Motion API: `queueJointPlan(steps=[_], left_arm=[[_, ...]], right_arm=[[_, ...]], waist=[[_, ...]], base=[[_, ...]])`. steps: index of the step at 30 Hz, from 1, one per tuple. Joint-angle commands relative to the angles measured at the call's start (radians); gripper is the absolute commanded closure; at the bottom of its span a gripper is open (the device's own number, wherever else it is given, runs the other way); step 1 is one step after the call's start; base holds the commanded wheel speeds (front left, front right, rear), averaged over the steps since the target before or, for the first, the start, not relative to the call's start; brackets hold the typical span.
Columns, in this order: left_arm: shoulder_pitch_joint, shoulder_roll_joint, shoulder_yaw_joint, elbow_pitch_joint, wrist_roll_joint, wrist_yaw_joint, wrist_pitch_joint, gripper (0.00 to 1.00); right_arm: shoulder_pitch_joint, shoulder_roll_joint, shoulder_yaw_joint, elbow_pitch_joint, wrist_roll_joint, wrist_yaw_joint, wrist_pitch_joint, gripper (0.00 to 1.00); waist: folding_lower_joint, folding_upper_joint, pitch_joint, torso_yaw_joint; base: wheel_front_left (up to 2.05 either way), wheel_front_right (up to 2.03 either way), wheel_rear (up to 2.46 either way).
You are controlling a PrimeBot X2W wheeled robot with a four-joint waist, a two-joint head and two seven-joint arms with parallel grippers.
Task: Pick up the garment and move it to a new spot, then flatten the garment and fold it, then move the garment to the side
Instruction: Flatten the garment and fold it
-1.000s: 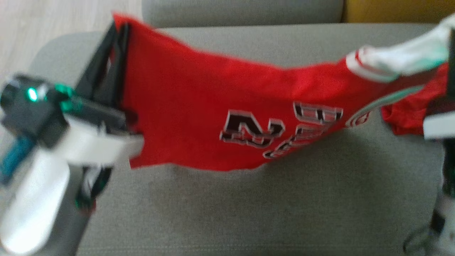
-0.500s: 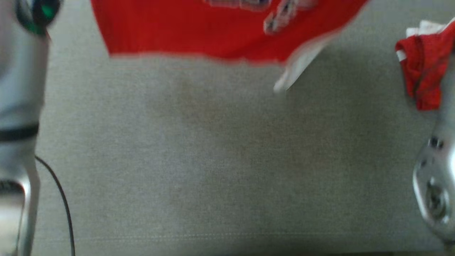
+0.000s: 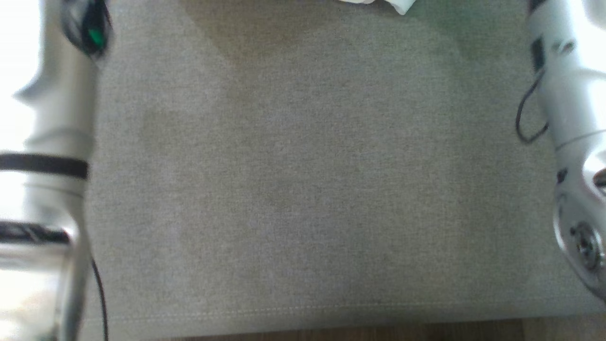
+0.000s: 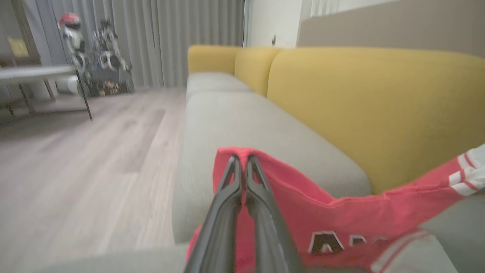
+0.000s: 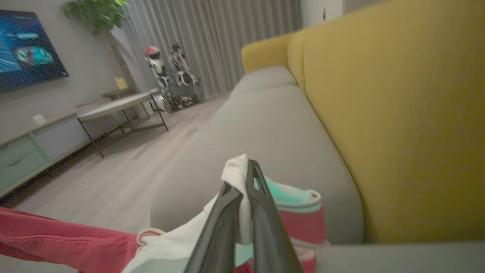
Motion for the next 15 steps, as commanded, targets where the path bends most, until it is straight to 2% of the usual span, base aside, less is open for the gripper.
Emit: queueJointPlan(steps=[1,5,9,12,15], left_arm=[[0.02,0.014,0.031,0.029,-0.016,-0.008,-0.005,1.0],[0.093,-0.027,0.043,0.13,-0.038,-0.013,-0.005,1.0],[0.153,-0.051,0.051,0.151,-0.042,-0.015,-0.005,1.0],[0.237,-0.065,0.076,0.11,-0.041,-0.01,-0.005,1.0],[0.353,-0.064,0.124,0.003,-0.035,0.005,-0.005,1.0]], right_arm=[[0.025,0.024,0.009,0.042,0.012,-0.001,-0.012,1.0],[0.119,0.026,0.03,0.159,0.04,-0.001,-0.027,1.0],[0.205,0.026,0.049,0.183,0.084,-0.001,-0.066,1.0],[0.309,0.027,0.076,0.153,0.154,-0.001,-0.116,1.0],[0.423,0.027,0.11,0.088,0.214,-0.001,-0.15,1.0]], waist=[[-0.0002,0.0,0.013,0.003],[-0.0002,0.0,0.015,0.012],[-0.0002,0.0,0.001,0.024],[-0.0002,0.0,-0.037,0.032],[-0.0002,0.0,-0.089,0.031]], base=[[0.0,0.0,0.0],[0.0,0.0,0.0],[0.0,0.0,0.0],[0.0,0.0,0.0],[0.0,0.0,0.0]])
